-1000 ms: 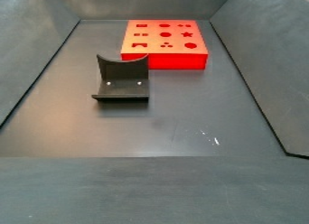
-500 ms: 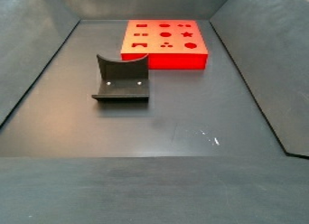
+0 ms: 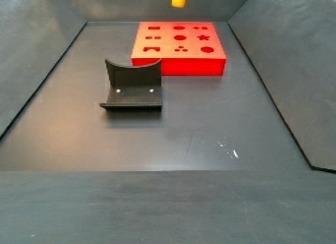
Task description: Insert the oval object.
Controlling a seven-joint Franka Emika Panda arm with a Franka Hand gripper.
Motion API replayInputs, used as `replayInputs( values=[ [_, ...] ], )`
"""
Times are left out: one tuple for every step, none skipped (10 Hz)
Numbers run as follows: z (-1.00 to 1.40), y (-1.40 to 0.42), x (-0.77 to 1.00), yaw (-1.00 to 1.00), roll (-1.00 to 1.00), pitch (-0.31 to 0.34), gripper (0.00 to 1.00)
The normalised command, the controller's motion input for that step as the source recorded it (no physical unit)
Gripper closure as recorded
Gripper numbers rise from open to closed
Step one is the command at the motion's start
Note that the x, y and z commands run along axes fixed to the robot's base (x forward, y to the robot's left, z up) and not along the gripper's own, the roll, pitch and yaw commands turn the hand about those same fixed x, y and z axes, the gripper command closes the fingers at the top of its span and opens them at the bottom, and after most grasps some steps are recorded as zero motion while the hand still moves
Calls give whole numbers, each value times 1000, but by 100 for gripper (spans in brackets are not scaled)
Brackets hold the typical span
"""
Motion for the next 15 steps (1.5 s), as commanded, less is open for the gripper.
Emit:
replayInputs(
  values=[
    [-577,0,0,937,-83,-169,100],
    [-580,-40,0,914,-29,-199,100],
    [-486,-203,69,743,101,-100,100],
    [-440,-380,29,291,116,0,100],
    [-480,-374,20,63,113,0,100],
    [-403,-191,146,-9,123,6,100],
    [-277,0,183,-197,66,113,100],
    [-63,174,123,-323,0,213,100],
    [0,169,0,-323,0,207,100],
    [0,146,-23,-320,0,201,100],
    [-37,0,-6,-257,34,119,100],
    [-120,0,0,-231,39,73,100],
    [-106,0,0,-40,10,16,100],
    [-200,0,-37,-3,37,0,100],
    [-189,26,-140,-26,0,0,100]
  ],
)
